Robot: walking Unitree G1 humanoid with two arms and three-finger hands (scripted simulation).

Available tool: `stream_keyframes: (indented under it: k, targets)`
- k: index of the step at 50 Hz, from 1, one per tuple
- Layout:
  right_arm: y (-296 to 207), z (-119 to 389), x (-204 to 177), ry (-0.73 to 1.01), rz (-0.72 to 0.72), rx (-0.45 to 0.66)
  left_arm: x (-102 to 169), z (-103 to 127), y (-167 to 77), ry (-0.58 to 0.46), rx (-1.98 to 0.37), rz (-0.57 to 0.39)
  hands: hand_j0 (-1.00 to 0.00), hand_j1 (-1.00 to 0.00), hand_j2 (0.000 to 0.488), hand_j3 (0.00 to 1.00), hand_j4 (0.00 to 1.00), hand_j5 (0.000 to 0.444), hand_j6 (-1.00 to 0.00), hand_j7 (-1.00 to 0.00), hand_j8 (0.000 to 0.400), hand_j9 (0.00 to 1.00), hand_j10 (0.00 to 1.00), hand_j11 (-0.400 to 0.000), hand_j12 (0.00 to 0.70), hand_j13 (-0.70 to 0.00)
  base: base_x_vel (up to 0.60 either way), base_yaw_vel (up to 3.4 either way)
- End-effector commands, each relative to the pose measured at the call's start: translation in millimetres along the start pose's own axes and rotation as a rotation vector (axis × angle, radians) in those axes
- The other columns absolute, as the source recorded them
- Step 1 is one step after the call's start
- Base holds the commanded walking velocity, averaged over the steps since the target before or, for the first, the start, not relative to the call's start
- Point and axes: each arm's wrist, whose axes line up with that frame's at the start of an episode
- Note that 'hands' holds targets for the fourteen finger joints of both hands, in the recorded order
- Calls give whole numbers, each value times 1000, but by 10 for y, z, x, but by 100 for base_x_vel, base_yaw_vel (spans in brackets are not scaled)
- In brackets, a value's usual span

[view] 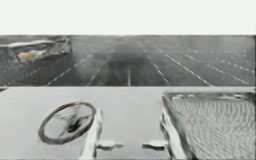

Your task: Pick up and drop off the object

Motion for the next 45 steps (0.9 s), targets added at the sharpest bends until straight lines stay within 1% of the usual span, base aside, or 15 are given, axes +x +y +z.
stream_keyframes:
  k: [1, 6, 12, 15, 23, 27, 29, 30, 31, 32, 33, 35, 39, 42, 45]
  targets:
    - [109, -418, 479, -233, -218, -147, 568, -39, -362, -138, -78, 206, 0, 0, 0, 0, 0, 0, 0, 0, 0, 0, 0, 0, 0, 0, 0, 0]
    - [207, -438, 141, -235, -220, -152, 628, 270, -43, -52, -7, 235, 0, 0, 0, 0, 0, 0, 0, 0, 0, 0, 0, 0, 0, 0, 0, 0]
    - [167, -439, 175, -235, -221, -132, 655, 808, 221, -105, 822, 258, 0, 0, 0, 0, 0, 0, 0, 0, 0, 0, 0, 0, 0, 0, 0, 0]
    - [237, -486, 120, -232, -244, -130, 647, 855, 272, -83, 1100, 197, 0, 0, 0, 0, 0, 0, 0, 0, 0, 0, 0, 0, 0, 0, 0, 0]
    - [301, -399, 208, -222, -237, -116, 812, 275, 582, 169, 1313, -5, 0, 0, 0, 0, 0, 0, 0, 0, 0, 0, 0, 0, 0, 0, 0, 0]
    - [323, -475, 193, -222, -223, -101, 953, 26, 623, 196, 1275, 4, 0, 0, 0, 0, 0, 0, 0, 0, 0, 0, 0, 0, 0, 0, 0, 0]
    - [293, -388, 183, -233, -206, -116, 1077, 43, 687, 250, 1253, -7, 0, -257, 128, 0, 0, 0, 0, -257, 103, 0, 0, 0, 180, 0, 0, 0]
    - [283, -408, 127, -228, -218, -104, 1104, -23, 686, 225, 1250, 12, 0, -283, 142, 0, 0, 0, 0, -283, 113, 0, 0, 0, 198, 0, 0, 0]
    - [234, -413, 61, -239, -207, -108, 997, -193, 748, 209, 1175, 35, -78, -1000, 461, 0, 0, 0, -78, -1000, 400, 0, 0, 0, 700, 0, 0, 0]
    - [260, -413, 95, -230, -207, -95, 947, -271, 669, 201, 1123, 18, -1000, -1000, 0, 0, 0, 0, -1000, -1000, 400, 0, 0, 0, 700, 0, 0, 0]
    - [222, -418, 96, -233, -207, -106, 923, -432, 650, 165, 1100, 48, -1000, -1000, 0, 0, 0, 0, -1000, -1000, 400, 0, 0, 0, 700, 0, 0, 0]
    - [243, -409, 89, -250, -189, -116, 957, -253, 558, 256, 1106, 25, -1000, -1000, 0, 0, 0, 0, -1000, -1000, 400, 0, 0, 0, 700, 0, 0, 0]
    - [220, -323, 67, -246, -193, -94, 845, -105, 524, 160, 1053, 122, -1000, -1000, 0, 0, 0, 0, -1000, -1000, 400, 0, 0, 0, 700, 0, 0, 0]
    - [318, -400, 76, -243, -189, -94, 702, 220, 417, 93, 954, 115, -1000, -1000, 0, 0, 0, 0, -1000, -1000, 400, 0, 0, 0, 700, 0, 0, 0]
    - [278, -351, 111, -240, -191, -94, 569, 590, 313, -4, 600, 89, -1000, -1000, 0, 0, 0, 0, -1000, -1000, 400, 0, 0, 0, 700, 0, 0, 0]
